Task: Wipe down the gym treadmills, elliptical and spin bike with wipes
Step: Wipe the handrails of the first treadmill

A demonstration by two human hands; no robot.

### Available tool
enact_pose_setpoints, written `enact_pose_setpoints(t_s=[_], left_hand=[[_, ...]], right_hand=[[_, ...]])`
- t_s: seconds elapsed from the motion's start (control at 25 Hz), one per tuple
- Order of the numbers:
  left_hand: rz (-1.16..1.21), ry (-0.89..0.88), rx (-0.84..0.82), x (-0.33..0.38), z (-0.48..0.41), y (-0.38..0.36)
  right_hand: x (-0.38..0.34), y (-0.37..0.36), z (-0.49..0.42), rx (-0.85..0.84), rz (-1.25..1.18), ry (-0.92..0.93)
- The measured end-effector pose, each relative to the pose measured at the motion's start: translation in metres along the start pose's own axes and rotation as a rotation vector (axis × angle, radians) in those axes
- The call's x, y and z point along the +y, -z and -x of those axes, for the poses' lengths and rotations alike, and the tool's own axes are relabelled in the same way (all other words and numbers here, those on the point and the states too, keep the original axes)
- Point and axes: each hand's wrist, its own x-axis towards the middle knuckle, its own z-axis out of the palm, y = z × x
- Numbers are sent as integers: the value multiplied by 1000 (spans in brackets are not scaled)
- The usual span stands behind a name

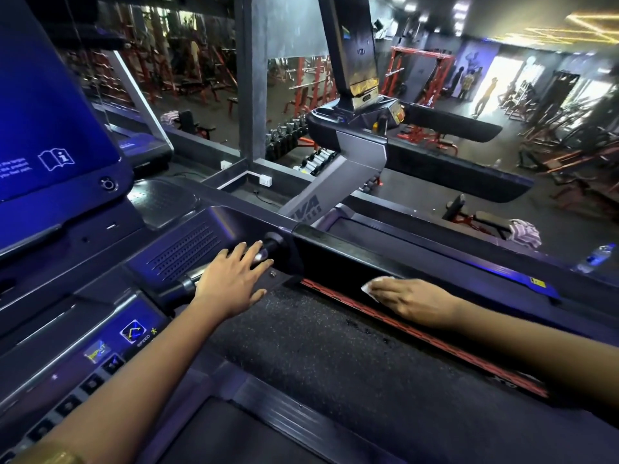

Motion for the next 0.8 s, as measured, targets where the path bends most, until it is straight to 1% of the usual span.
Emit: enact_pose_setpoints(t_s=[0.04,0.08,0.16,0.24,0.28,0.32,0.4,0.44,0.48,0.52,0.6,0.64,0.72,0.8], left_hand=[[2,-1,-2,0,0,1],[6,0,-1,0,0,1],[7,-4,0,0,0,1],[14,-3,6,0,0,1],[20,-2,5,0,0,1],[23,-1,4,-1,0,1],[21,-6,6,0,0,0],[18,-10,12,0,0,0],[17,-9,19,0,-1,-1],[15,-10,14,0,-1,-1],[20,-8,9,0,-1,-2],[17,-10,11,0,-1,-1],[10,1,0,-1,-1,0],[25,14,3,-1,1,-1]], right_hand=[[-2,-8,12,-19,-29,-19],[0,-14,17,57,99,53],[-4,-14,5,-41,127,34],[-15,-10,-34,-39,189,-17],[-21,-5,-58,-10,287,51],[-25,-3,-80,-24,350,126],[-27,-6,-104,-152,302,206],[-27,-12,-103,-174,300,230],[-25,-15,-97,-190,313,234],[-23,-18,-86,-177,329,223],[-23,-22,-55,-158,283,198],[-23,-24,-39,-137,312,171],[-21,-26,-5,-183,326,124],[-19,-20,21,-216,210,62]])
